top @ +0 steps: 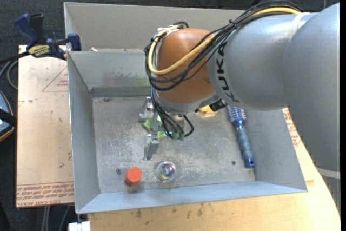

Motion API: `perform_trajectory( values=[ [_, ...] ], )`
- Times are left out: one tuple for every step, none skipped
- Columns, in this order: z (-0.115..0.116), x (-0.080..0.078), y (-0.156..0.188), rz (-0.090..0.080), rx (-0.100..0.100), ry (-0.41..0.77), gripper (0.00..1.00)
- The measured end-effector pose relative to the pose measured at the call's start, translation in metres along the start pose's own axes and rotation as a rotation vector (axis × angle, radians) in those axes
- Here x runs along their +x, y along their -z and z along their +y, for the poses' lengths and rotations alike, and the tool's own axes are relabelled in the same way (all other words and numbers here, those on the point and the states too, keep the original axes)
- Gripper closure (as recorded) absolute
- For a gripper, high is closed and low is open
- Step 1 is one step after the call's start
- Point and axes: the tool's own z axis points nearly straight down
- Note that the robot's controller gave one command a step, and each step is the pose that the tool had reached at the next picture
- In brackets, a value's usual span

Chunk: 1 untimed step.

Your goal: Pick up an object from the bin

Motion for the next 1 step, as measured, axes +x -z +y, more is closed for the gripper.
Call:
perform_trajectory(
  values=[
    [-0.0632, -0.0036, -0.0585, -0.011, 0.002, 0.526, 0.00]
  ],
)
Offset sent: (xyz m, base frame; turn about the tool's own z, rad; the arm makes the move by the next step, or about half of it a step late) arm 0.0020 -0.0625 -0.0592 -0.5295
